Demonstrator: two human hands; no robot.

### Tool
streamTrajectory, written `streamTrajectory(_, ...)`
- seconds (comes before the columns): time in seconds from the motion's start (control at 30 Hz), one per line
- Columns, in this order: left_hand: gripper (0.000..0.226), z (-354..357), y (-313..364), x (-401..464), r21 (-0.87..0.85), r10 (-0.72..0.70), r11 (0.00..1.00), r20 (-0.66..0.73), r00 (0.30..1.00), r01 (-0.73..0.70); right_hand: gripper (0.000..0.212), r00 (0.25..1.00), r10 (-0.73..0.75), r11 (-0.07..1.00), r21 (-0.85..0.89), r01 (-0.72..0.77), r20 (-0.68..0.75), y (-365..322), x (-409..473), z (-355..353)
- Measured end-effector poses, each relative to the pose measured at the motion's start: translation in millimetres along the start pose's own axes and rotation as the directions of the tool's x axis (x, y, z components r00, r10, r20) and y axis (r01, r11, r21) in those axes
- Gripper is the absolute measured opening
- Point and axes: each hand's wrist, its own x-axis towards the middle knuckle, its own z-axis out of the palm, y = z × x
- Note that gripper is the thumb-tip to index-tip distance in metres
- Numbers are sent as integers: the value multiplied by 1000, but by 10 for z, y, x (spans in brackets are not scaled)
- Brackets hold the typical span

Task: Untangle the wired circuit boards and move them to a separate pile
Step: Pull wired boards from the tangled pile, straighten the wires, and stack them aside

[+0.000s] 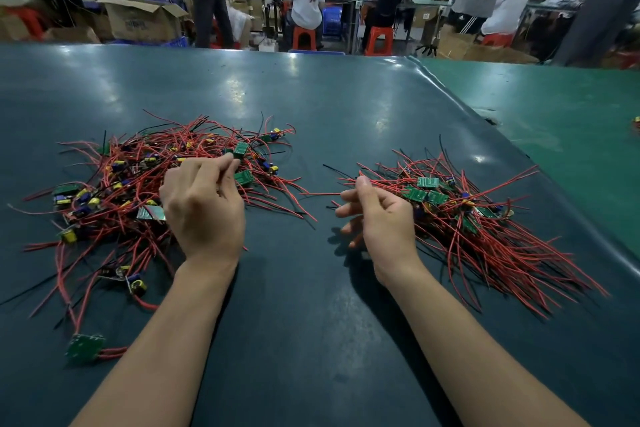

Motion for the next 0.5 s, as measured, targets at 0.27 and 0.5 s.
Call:
streamTrajectory(0.27, 46, 139, -108, -26, 429, -288, 902, 521, 803, 45, 30, 993, -28, 981, -186, 50, 118, 40, -33, 22)
streamTrajectory(0.5, 19, 172, -95, -13, 364, -255, 926, 406, 877, 100, 29, 989, -35, 977, -202, 63, 142, 69, -17, 14)
